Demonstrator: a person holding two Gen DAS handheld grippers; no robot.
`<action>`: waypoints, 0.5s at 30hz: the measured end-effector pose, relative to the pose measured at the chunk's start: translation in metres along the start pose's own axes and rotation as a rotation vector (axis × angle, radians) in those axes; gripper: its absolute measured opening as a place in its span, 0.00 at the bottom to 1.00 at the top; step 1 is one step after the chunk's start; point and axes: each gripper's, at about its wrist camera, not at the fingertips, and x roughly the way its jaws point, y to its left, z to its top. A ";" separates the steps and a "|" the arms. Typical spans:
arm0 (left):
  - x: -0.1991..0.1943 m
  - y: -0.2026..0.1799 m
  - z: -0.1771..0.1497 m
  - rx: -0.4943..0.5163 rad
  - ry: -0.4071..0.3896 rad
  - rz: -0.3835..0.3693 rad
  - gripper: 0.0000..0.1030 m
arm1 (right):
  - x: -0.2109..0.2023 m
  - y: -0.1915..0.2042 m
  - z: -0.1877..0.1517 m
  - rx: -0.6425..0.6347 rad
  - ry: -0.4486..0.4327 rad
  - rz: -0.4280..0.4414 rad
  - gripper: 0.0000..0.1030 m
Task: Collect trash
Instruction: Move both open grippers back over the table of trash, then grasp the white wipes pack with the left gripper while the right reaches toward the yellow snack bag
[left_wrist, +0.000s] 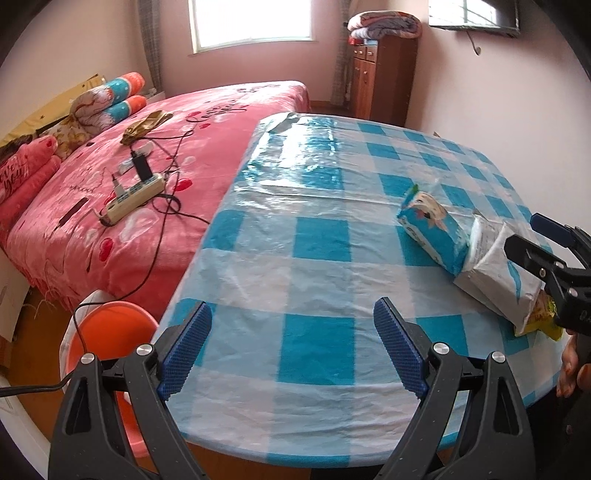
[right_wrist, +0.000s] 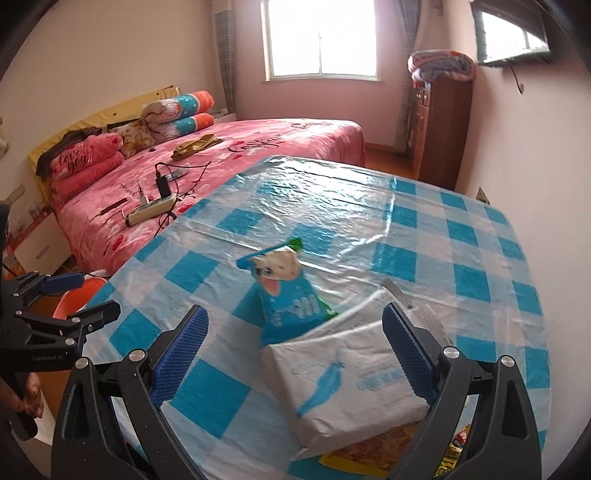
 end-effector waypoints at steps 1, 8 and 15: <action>0.000 -0.004 0.000 0.008 -0.001 0.001 0.87 | 0.000 -0.004 -0.001 0.009 0.000 0.000 0.91; 0.008 -0.033 0.006 0.048 0.027 -0.026 0.87 | -0.004 -0.038 -0.007 0.087 0.001 0.011 0.91; 0.010 -0.055 0.010 0.061 0.034 -0.078 0.87 | -0.007 -0.073 -0.016 0.175 0.008 0.018 0.91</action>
